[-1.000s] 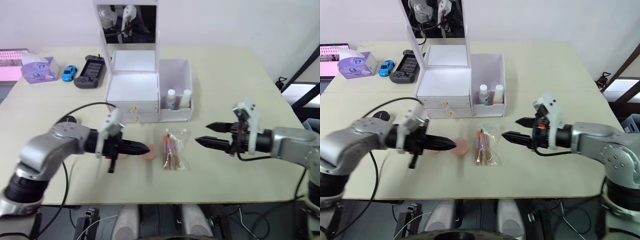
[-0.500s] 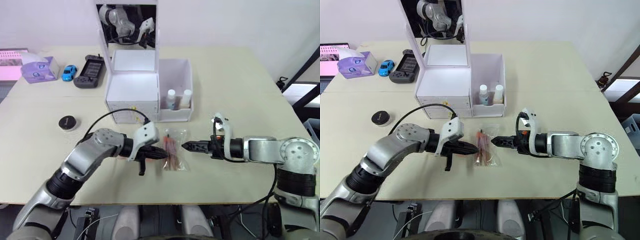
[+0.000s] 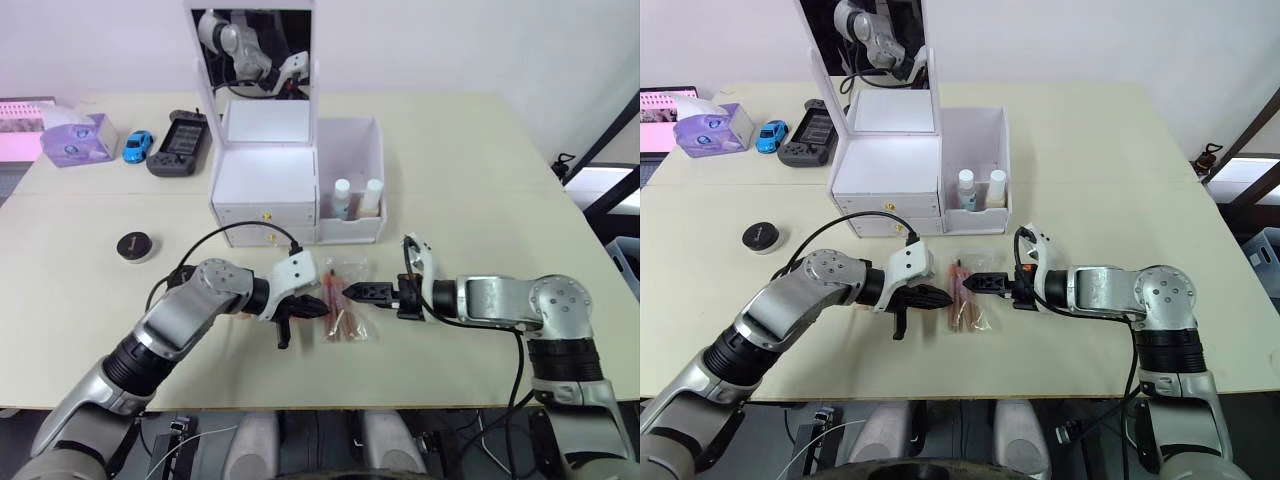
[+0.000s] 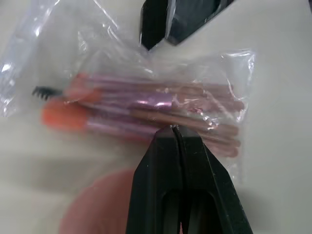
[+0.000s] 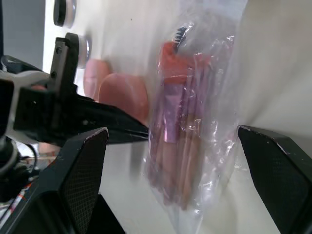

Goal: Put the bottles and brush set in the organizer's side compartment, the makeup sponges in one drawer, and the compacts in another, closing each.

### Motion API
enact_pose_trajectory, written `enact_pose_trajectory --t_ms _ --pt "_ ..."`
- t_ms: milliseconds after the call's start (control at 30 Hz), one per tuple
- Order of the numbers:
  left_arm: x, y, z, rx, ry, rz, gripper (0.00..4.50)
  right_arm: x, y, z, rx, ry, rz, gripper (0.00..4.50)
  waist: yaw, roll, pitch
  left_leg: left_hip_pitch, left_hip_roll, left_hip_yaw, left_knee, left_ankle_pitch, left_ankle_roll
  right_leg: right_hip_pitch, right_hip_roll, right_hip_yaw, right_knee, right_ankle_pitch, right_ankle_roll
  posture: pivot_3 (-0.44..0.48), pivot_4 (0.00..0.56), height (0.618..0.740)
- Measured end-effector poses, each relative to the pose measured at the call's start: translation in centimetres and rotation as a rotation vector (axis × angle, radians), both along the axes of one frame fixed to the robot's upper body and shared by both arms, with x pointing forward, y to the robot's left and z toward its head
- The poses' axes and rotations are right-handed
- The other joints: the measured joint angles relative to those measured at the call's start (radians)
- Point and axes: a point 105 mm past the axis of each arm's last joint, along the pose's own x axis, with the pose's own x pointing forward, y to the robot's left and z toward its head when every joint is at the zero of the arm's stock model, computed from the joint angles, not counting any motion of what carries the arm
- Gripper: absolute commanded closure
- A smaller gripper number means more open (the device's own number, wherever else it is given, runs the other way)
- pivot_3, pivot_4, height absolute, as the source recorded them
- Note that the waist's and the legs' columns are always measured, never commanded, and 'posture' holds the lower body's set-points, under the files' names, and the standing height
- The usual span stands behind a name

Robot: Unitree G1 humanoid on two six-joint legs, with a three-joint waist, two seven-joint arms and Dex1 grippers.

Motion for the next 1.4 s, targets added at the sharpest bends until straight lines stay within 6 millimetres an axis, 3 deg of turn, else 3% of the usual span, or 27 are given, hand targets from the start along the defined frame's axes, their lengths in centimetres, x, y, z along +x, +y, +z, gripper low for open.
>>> enact_pose_trajectory --t_ms 300,633,900,1133,1400 --pt "0.1 -0.1 -0.2 0.032 -0.013 0.003 4.47 0.3 1.1 -0.5 0.000 0.021 0.015 0.00 -0.002 -0.001 -0.004 0.002 0.001 0.000 0.000 0.000 0.000 0.001 0.001 0.000 0.000 0.000 0.000 0.000 0.150 0.740" --pt "-0.3 0.0 -0.1 0.023 -0.007 0.027 4.47 -0.2 -2.6 0.3 -0.162 -0.037 0.065 0.00 0.005 0.000 -0.005 0.000 0.000 0.000 0.000 0.000 0.000 0.001 -0.001 0.000 -0.003 0.000 0.000 0.000 0.150 0.740" --pt "-0.2 -0.2 0.0 -0.015 0.035 0.053 4.47 0.6 -2.6 0.4 -0.193 -0.078 0.076 0.00 0.005 0.000 -0.005 -0.001 0.001 0.000 0.001 -0.001 0.001 0.000 0.000 0.000 -0.002 0.000 0.000 0.000 0.150 0.740" --pt "0.2 -0.3 1.4 -0.115 0.059 0.072 4.47 0.4 -2.7 0.4 -0.186 -0.082 0.088 0.00 0.005 0.000 -0.004 -0.001 0.001 0.000 0.000 -0.001 0.001 0.000 0.000 -0.001 -0.003 0.000 0.000 0.000 0.150 0.740" --pt "0.6 -1.5 0.7 -0.093 0.108 0.068 4.47 0.3 -2.8 0.3 -0.181 -0.087 0.080 0.00 0.006 0.000 -0.004 -0.001 0.000 0.000 0.000 -0.001 0.001 0.000 0.000 -0.001 -0.003 0.000 0.000 0.000 0.150 0.740"
